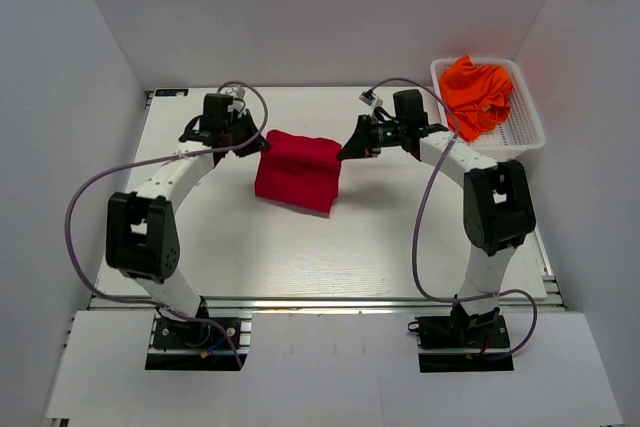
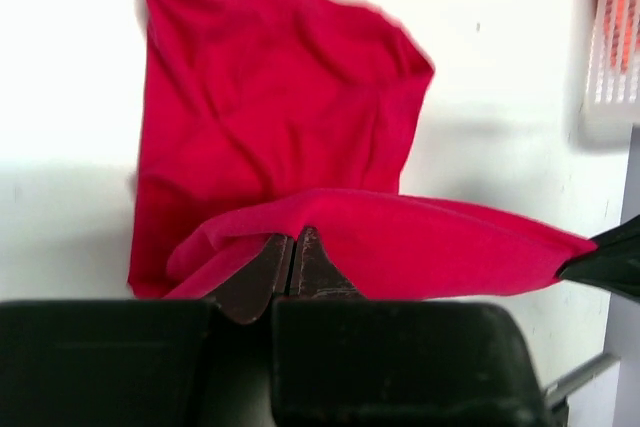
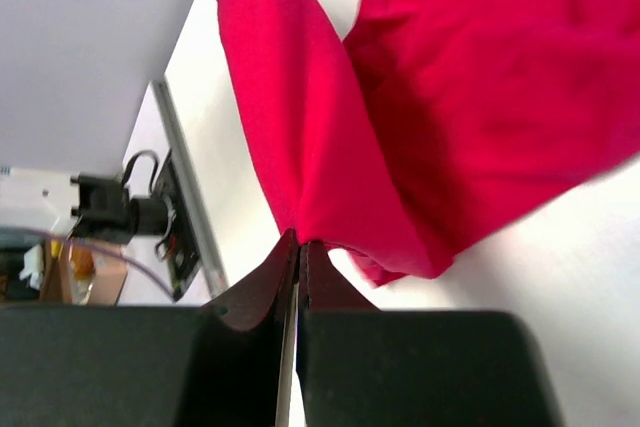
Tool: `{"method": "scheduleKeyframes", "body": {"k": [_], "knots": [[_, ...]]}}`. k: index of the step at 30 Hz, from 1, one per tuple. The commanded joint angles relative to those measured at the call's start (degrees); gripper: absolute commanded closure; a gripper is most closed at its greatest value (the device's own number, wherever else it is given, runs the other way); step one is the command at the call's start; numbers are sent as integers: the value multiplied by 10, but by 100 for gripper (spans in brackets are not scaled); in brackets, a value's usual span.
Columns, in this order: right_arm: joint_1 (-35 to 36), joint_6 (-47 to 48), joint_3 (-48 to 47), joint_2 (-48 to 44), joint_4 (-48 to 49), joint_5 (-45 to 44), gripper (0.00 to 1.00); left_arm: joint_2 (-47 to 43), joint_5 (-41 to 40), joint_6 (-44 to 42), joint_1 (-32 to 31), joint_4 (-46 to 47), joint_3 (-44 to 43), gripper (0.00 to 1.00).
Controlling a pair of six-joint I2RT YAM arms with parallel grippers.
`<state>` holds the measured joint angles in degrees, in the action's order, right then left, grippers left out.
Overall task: Fold and stack the t-shirts
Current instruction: Fold the long partially folded tshirt into a neat square
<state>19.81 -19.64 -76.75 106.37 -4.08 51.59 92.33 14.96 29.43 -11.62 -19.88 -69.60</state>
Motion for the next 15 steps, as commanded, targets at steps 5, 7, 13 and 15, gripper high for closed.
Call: {"method": "scheduleKeyframes", "body": {"k": [5, 7, 13, 15], "knots": [[-22, -5, -85, 91, 33, -23, 100, 118, 2, -8, 19, 28, -128, 100], [-26, -1, -110, 136, 50, -67, 100, 144, 2, -8, 19, 67, -140, 100], [-41, -24, -242, 235, 96, -136, 10, 286, 12, -14, 25, 97, -270, 0], [-41, -22, -303, 252, 80, -131, 10, 315, 26, -37, 30, 40, -361, 0]]}}
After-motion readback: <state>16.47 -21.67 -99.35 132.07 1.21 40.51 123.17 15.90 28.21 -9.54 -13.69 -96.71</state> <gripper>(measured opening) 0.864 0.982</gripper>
